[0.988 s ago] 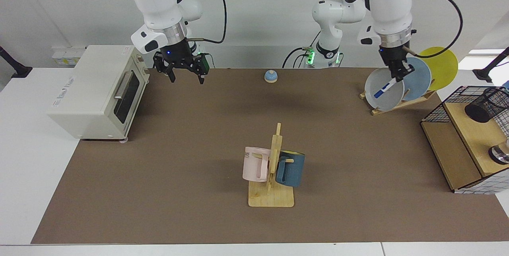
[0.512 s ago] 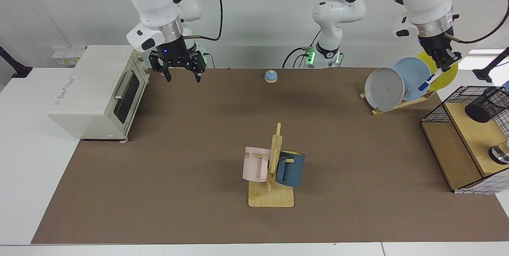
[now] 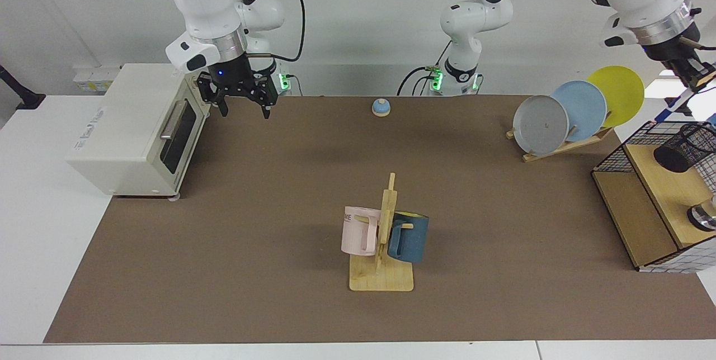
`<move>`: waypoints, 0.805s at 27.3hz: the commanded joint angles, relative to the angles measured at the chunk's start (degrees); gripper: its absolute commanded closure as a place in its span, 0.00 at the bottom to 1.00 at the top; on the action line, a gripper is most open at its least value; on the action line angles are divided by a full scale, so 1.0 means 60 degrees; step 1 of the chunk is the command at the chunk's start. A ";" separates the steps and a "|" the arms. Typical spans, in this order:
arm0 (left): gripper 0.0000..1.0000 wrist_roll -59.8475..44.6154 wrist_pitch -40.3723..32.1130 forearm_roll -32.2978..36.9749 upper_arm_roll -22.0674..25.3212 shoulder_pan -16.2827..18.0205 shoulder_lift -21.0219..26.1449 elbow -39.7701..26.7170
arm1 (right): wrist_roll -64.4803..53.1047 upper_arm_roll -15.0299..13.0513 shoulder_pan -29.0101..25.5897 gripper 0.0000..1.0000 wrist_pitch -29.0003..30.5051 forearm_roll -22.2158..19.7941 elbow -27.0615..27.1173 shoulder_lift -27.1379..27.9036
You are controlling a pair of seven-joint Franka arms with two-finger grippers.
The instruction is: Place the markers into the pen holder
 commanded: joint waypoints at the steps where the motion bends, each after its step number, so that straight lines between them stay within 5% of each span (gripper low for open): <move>1: 1.00 0.0164 0.0680 0.0898 -0.0131 0.0553 0.0538 0.0169 | -0.0918 0.0105 -0.0343 0.00 -0.0468 -0.0178 0.0047 -0.0164; 22: 1.00 0.1043 0.0799 0.1428 -0.0131 0.1095 0.1740 0.0535 | -0.1082 0.0149 -0.0446 0.00 -0.0439 0.0056 0.0033 -0.0178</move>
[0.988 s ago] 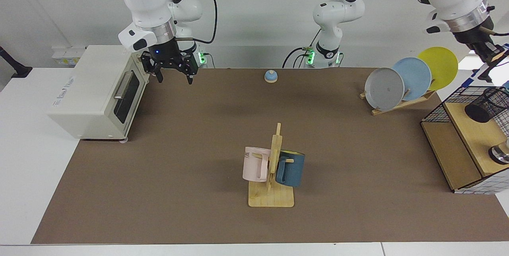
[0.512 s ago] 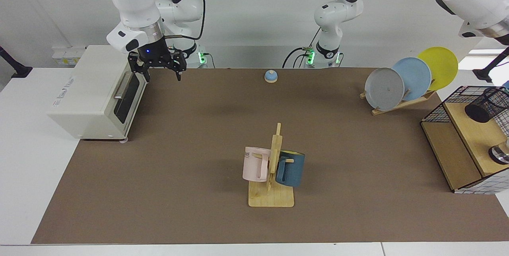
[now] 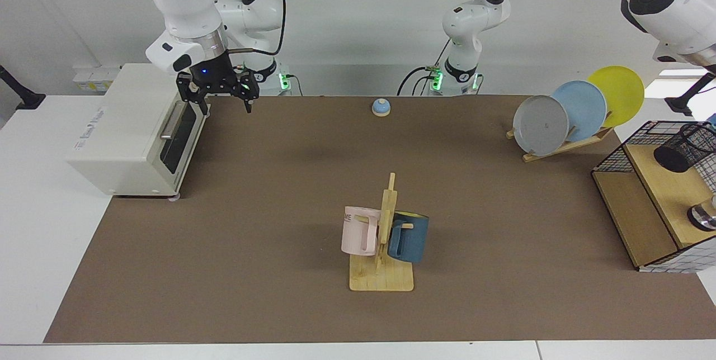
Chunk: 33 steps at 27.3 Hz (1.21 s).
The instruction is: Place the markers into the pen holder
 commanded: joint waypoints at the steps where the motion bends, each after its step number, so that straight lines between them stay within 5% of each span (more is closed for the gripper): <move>1: 1.00 0.0219 -0.0069 0.0164 -0.0118 0.0217 0.0359 0.0350 | -0.0243 0.0124 -0.0138 0.00 -0.0061 0.0055 0.0001 -0.0092; 33: 1.00 0.0000 -0.0084 0.0193 -0.0104 0.0451 0.0857 0.0057 | -0.0243 0.0124 -0.0138 0.00 -0.0076 0.0055 0.0001 -0.0092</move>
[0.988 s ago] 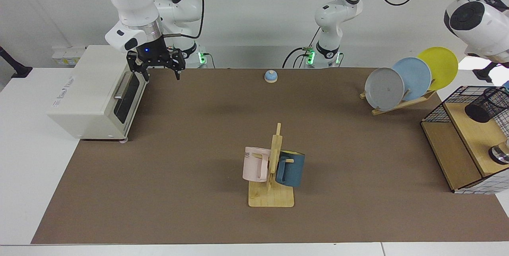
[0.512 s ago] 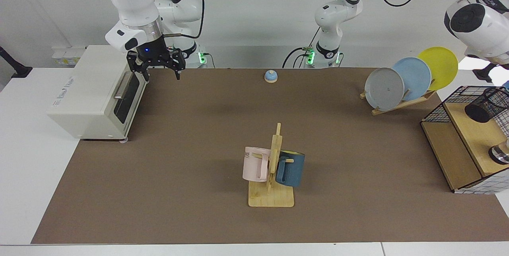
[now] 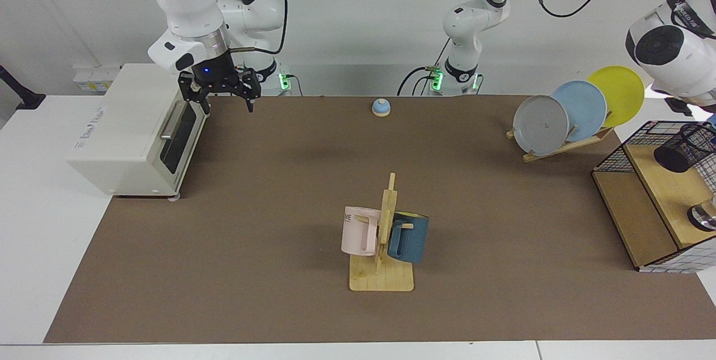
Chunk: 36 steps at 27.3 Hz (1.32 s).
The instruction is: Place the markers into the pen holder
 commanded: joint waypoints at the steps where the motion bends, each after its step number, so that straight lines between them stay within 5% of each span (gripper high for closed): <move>1: 1.00 -0.0078 0.0067 0.0130 -0.0114 0.0249 0.0057 -0.0059 | -0.0243 0.0086 -0.0139 0.00 -0.0061 0.0053 0.0000 -0.0084; 36: 1.00 -0.0723 0.1048 -0.0470 0.0384 0.0308 -0.0163 -0.1627 | -0.0243 0.0086 -0.0139 0.00 -0.0061 0.0053 0.0000 -0.0084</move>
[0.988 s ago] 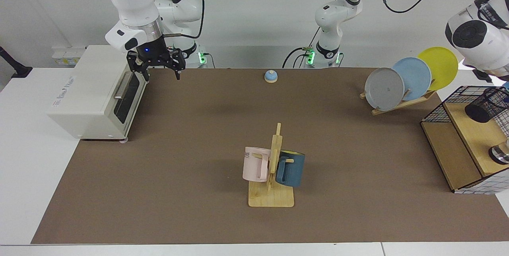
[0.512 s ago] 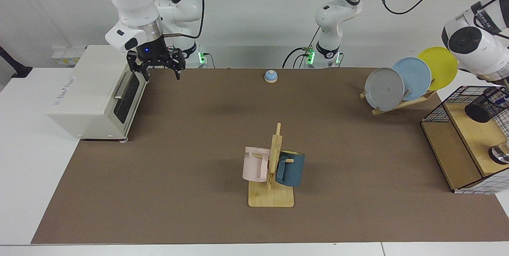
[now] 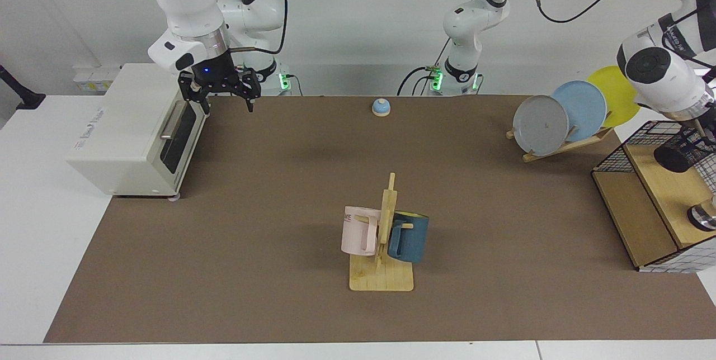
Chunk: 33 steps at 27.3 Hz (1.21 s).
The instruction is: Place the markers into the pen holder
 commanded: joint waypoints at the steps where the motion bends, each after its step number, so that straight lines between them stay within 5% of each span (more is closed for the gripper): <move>1: 1.00 -0.0106 0.0332 -0.0211 0.0030 0.0082 -0.0216 -0.0371 | -0.0243 0.0086 -0.0139 0.00 -0.0061 0.0053 0.0000 -0.0084; 20: 1.00 0.0011 0.0581 -0.0680 0.0308 0.0096 -0.0230 -0.0635 | -0.0258 0.0086 -0.0139 0.00 -0.0062 0.0053 0.0000 -0.0084; 23: 0.88 0.0026 0.0581 -0.0680 0.0323 0.0082 -0.0230 -0.0620 | -0.0243 0.0086 -0.0139 0.00 -0.0076 0.0053 0.0000 -0.0084; 31: 0.37 0.0040 0.0581 -0.0680 0.0352 0.0082 -0.0230 -0.0577 | -0.0243 0.0086 -0.0139 0.00 -0.0062 0.0053 0.0000 -0.0084; 33: 0.31 0.0069 0.0581 -0.0680 0.0396 0.0067 -0.0230 -0.0533 | -0.0258 0.0086 -0.0139 0.00 -0.0076 0.0053 0.0000 -0.0084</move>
